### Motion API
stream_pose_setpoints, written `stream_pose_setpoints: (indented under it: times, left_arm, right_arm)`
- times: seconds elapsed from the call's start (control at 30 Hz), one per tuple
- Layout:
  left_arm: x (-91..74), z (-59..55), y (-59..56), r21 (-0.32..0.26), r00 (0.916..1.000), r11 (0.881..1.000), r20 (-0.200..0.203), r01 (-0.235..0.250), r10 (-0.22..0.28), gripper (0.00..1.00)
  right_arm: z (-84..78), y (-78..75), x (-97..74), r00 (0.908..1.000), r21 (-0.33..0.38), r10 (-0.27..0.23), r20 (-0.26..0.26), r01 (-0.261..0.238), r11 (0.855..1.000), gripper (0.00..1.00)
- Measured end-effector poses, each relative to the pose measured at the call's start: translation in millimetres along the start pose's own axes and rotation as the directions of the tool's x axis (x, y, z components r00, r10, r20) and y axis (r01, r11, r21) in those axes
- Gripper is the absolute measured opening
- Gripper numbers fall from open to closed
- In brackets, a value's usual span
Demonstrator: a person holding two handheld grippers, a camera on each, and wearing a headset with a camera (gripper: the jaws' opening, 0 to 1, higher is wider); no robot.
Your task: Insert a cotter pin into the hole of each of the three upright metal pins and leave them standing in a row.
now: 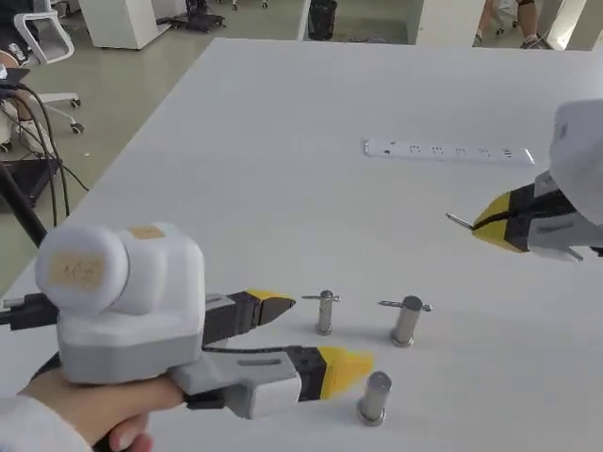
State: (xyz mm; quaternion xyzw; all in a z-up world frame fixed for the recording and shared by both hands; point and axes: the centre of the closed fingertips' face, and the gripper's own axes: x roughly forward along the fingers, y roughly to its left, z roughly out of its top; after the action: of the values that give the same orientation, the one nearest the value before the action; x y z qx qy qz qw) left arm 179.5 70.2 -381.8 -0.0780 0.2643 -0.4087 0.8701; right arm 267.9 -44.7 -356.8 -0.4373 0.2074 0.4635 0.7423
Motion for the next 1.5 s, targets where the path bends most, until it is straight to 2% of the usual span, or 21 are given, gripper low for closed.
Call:
stream_pose_setpoints:
  times: [0.17,0.33,0.6,0.77,0.93,1.1,1.23,1.37,1.5]
  left_arm:
    - [6.9,13.6,-1.5,-0.035,0.9995,0.999,0.026,0.019,-0.018,0.48]
    - [13.0,25.5,1.6,-0.045,0.9992,0.999,0.033,0.026,-0.025,0.42]
    - [20.7,41.3,1.3,-0.066,0.9980,0.997,0.048,0.043,-0.040,0.31]
    - [26.7,41.3,-1.8,-0.075,0.9979,0.995,0.027,0.061,-0.059,0.26]
    - [30.7,44.7,-14.1,-0.115,0.9924,0.986,0.038,0.121,-0.117,0.15]
    - [35.8,40.7,-20.8,-0.124,0.9891,0.981,0.018,0.148,-0.146,0.08]
    - [38.0,35.2,-26.7,-0.127,0.9854,0.977,-0.001,0.169,-0.170,0.06]
    - [39.3,35.6,-32.4,-0.136,0.9806,0.971,0.004,0.195,-0.196,0.05]
    - [42.0,32.1,-33.4,-0.134,0.9795,0.971,-0.011,0.198,-0.201,0.02]
  right_arm:
    - [20.4,8.1,-11.9,0.9973,-0.016,-0.046,0.057,0.047,0.999,0.00]
    - [34.5,20.6,-16.5,0.9906,-0.017,-0.062,0.122,0.065,0.998,0.00]
    - [45.9,42.8,-16.1,0.9837,-0.034,-0.082,0.160,0.089,0.995,0.00]
    - [49.8,55.8,-11.8,0.9812,-0.033,-0.085,0.173,0.092,0.995,0.00]
    - [51.8,63.5,-8.9,0.9799,-0.058,-0.099,0.173,0.111,0.992,0.00]
    - [52.2,72.3,-5.5,0.9810,-0.086,-0.109,0.161,0.124,0.989,0.00]
    - [53.3,76.2,-4.6,0.9801,-0.078,-0.116,0.161,0.130,0.988,0.00]
    - [49.9,79.7,-1.3,0.9816,-0.058,-0.116,0.152,0.126,0.990,0.00]
    - [47.3,83.9,0.1,0.9828,-0.031,-0.111,0.148,0.117,0.993,0.00]
